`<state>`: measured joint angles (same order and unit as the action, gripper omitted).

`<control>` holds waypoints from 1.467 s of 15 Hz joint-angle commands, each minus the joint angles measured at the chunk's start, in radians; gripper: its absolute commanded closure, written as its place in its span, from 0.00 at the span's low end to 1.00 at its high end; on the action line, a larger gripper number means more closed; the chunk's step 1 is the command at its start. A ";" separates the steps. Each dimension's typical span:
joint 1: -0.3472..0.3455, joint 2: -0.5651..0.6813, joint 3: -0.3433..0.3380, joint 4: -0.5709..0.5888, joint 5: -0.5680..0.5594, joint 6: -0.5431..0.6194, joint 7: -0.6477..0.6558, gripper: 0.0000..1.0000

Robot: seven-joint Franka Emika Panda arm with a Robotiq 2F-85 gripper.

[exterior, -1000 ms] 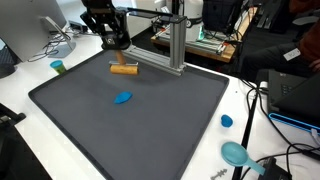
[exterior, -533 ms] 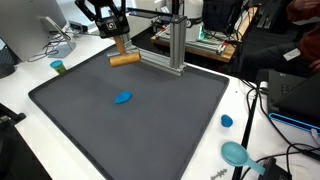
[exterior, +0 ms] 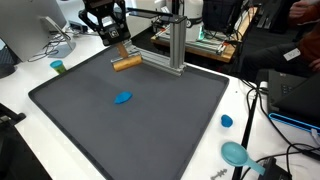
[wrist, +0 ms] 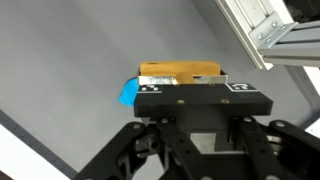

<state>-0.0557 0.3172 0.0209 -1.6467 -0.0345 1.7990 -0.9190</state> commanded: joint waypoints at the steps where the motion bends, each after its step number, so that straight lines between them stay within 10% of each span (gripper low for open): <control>1: -0.026 -0.025 0.024 -0.035 0.012 0.101 -0.182 0.78; 7: -0.053 -0.002 0.038 -0.058 0.065 0.218 -0.516 0.78; 8: -0.026 0.008 0.014 -0.040 0.023 0.186 -0.415 0.53; 11: -0.033 0.015 0.020 -0.048 0.040 0.206 -0.479 0.53; 12: -0.033 0.016 0.020 -0.048 0.040 0.206 -0.483 0.78; 21: -0.048 0.036 0.036 -0.144 0.055 0.431 -0.523 0.78; 22: -0.038 0.062 0.027 -0.113 0.037 0.409 -0.487 0.53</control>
<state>-0.0891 0.3789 0.0427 -1.7624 0.0048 2.2114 -1.4075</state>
